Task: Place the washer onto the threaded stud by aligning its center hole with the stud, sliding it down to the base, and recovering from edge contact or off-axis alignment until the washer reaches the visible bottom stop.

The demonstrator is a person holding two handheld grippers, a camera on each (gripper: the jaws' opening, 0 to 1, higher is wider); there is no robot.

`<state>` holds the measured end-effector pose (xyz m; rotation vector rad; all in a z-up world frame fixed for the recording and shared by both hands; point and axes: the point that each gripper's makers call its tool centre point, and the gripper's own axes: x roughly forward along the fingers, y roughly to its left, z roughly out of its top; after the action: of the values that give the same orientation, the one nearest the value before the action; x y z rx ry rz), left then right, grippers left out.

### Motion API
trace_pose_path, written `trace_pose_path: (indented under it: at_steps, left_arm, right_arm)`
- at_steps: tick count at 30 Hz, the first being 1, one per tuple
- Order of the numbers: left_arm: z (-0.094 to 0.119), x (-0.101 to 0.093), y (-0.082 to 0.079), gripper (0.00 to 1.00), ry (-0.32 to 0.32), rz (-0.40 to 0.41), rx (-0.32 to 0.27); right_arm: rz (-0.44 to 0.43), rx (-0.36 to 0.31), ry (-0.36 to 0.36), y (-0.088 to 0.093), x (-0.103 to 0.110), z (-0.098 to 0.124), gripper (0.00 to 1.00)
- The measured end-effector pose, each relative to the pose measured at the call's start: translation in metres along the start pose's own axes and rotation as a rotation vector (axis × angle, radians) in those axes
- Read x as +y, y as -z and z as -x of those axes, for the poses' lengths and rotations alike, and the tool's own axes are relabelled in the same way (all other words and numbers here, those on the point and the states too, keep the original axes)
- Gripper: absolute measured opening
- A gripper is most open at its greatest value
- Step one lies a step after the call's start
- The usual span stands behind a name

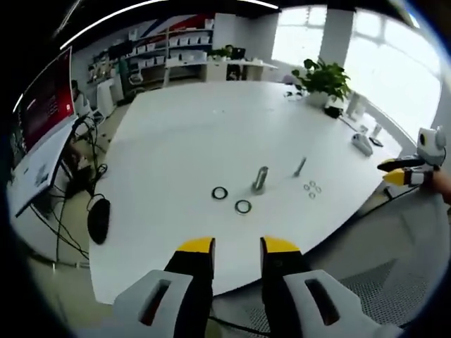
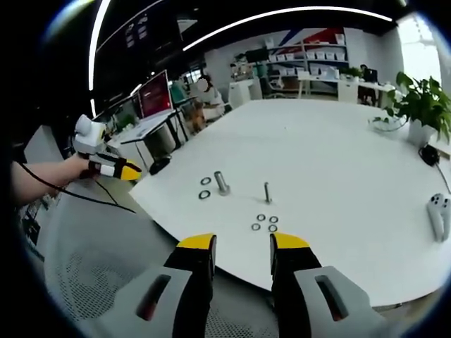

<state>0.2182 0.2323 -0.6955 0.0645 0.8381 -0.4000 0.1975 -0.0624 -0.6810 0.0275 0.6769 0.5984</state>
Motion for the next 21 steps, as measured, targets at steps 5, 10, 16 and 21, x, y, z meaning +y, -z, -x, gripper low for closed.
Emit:
trace_pose_path:
  at_steps: [5,10,16,21]
  left_arm:
    - [-0.017,-0.004,-0.005,0.26,0.027,-0.007,0.041]
    - [-0.035,-0.004,-0.016,0.27,0.058,0.004,0.058]
    - [-0.061,-0.020,-0.013,0.27,0.093,-0.048,0.128]
    - [-0.084,-0.026,0.002,0.27,0.119,-0.161,0.247]
  right_arm:
    - [0.003,0.001,0.003,0.001,-0.001,0.000,0.33]
    - [-0.004,0.000,0.006,0.001,-0.002,0.000,0.34]
    - [-0.019,-0.006,0.010,0.001,-0.003,0.001,0.33]
    - [-0.017,-0.005,0.009,0.000,-0.003,0.000,0.33]
